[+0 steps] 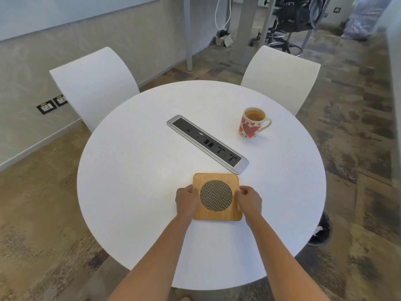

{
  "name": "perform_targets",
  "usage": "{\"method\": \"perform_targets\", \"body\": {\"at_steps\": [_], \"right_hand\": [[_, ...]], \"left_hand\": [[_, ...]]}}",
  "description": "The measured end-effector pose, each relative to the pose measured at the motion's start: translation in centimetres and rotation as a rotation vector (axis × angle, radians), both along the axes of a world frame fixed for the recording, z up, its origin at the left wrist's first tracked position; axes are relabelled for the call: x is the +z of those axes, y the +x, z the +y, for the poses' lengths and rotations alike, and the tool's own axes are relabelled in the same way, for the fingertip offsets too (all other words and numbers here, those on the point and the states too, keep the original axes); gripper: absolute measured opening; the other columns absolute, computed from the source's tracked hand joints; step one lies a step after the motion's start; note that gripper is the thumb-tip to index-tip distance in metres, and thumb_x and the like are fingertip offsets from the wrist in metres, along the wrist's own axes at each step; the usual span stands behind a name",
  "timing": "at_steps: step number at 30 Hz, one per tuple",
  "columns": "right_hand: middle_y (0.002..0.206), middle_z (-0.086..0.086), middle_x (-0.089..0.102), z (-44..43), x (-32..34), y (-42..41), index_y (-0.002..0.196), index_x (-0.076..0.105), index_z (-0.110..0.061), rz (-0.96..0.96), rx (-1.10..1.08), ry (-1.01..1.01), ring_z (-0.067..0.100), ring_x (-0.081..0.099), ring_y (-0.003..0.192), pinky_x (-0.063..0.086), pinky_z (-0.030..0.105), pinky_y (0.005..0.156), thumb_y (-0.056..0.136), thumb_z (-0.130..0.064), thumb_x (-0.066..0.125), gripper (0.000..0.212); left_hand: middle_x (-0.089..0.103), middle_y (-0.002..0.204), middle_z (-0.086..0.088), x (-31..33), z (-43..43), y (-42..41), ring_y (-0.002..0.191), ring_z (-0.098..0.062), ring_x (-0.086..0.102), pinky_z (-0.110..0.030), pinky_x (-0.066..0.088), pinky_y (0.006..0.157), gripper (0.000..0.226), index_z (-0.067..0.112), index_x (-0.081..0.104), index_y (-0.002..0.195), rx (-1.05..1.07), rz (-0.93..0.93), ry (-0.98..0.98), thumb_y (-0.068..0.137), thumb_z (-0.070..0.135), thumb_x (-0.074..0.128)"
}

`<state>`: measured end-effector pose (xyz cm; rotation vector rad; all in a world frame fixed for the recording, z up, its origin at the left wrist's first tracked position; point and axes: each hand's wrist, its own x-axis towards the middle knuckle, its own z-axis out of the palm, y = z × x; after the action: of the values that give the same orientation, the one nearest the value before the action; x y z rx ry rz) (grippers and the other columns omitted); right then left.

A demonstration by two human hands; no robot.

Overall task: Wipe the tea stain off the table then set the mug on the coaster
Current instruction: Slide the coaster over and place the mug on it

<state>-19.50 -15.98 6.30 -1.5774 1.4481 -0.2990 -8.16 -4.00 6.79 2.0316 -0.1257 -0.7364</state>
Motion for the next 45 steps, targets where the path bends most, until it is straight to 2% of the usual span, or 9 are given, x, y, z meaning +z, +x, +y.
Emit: {"method": "perform_targets", "body": {"at_steps": [3,5,6,8,12,15,22,31,45], "right_hand": [[0.114,0.007,0.065,-0.2,-0.2,0.0,0.119,0.060,-0.010,0.010,0.015,-0.004,0.024,0.057,0.108,0.046,0.035,0.089,0.088,-0.016,0.053,0.033],[0.113,0.008,0.064,-0.1,-0.3,0.0,0.119,0.060,-0.008,0.014,0.030,-0.012,0.025,0.057,0.106,0.046,0.034,0.087,0.087,-0.014,0.054,0.033],[0.113,0.008,0.064,0.0,-0.3,0.0,0.118,0.060,-0.008,0.016,0.031,-0.015,0.025,0.057,0.105,0.045,0.034,0.086,0.087,-0.014,0.054,0.033],[0.113,0.009,0.063,0.1,-0.4,0.1,0.118,0.060,-0.009,0.021,0.034,-0.022,0.026,0.058,0.103,0.045,0.034,0.086,0.086,-0.014,0.054,0.033],[0.116,0.011,0.059,0.3,-0.6,0.1,0.118,0.058,-0.010,0.045,0.054,-0.040,0.028,0.056,0.105,0.046,0.038,0.091,0.085,-0.015,0.055,0.033],[0.122,0.012,0.052,0.4,-0.2,0.1,0.125,0.053,-0.010,0.075,0.062,-0.106,0.030,0.046,0.116,0.039,0.038,0.095,0.088,-0.016,0.055,0.038],[0.121,0.013,0.054,-2.7,3.1,1.1,0.126,0.052,-0.011,-0.005,0.100,-0.350,0.031,0.042,0.115,0.037,0.036,0.092,0.088,-0.019,0.060,0.039],[0.122,0.011,0.055,-11.2,7.5,2.8,0.128,0.051,-0.014,-0.068,0.161,-0.430,0.028,0.046,0.118,0.037,0.033,0.095,0.086,-0.023,0.066,0.045],[0.150,0.008,0.030,-28.1,7.3,7.9,0.147,0.021,-0.020,0.149,0.565,-0.449,0.028,0.028,0.135,0.030,0.042,0.107,0.065,-0.035,0.085,0.105]], "left_hand": [[0.032,0.073,-0.013,-0.2,-0.1,0.0,0.058,-0.020,0.024,-0.023,0.016,0.045,0.014,0.013,0.046,0.070,-0.014,-0.003,0.014,0.079,0.005,0.039],[0.046,0.082,-0.024,-0.6,-0.2,0.0,0.060,-0.028,0.047,-0.021,0.028,0.046,0.018,0.005,0.057,0.076,-0.010,0.005,0.017,0.083,0.007,0.040],[0.055,0.099,-0.029,-0.8,-0.2,0.1,0.080,-0.034,0.059,-0.023,0.038,0.053,0.025,0.000,0.064,0.091,-0.004,0.004,0.022,0.085,0.009,0.041],[0.050,0.126,-0.032,-1.0,-0.4,0.1,0.108,-0.041,0.054,-0.032,0.044,0.066,0.036,-0.006,0.059,0.113,0.000,-0.009,0.051,0.087,0.010,0.041],[0.045,0.127,-0.037,-1.2,-0.5,-0.3,0.116,-0.048,0.046,-0.053,0.043,0.091,0.038,-0.015,0.047,0.116,-0.005,-0.052,0.084,0.086,0.008,0.042],[0.044,0.133,-0.019,-0.6,-0.7,-0.7,0.125,-0.033,0.041,-0.041,0.037,0.100,0.040,0.001,0.053,0.128,-0.001,-0.099,0.092,0.092,0.013,0.044],[0.044,0.129,-0.007,1.7,-3.0,0.7,0.125,-0.022,0.037,-0.034,0.036,0.098,0.032,0.016,0.056,0.123,-0.123,-0.288,-0.042,0.092,0.014,0.050],[0.046,0.128,-0.005,5.9,-10.9,3.6,0.122,-0.020,0.042,-0.036,0.041,0.100,0.037,0.017,0.054,0.125,-0.318,-0.445,-0.183,0.089,0.015,0.058],[0.034,0.149,-0.005,4.8,-27.4,8.3,0.137,-0.022,0.031,-0.036,0.028,0.108,0.102,0.016,0.022,0.146,-0.562,-0.376,-0.126,0.067,0.032,0.084]]}}
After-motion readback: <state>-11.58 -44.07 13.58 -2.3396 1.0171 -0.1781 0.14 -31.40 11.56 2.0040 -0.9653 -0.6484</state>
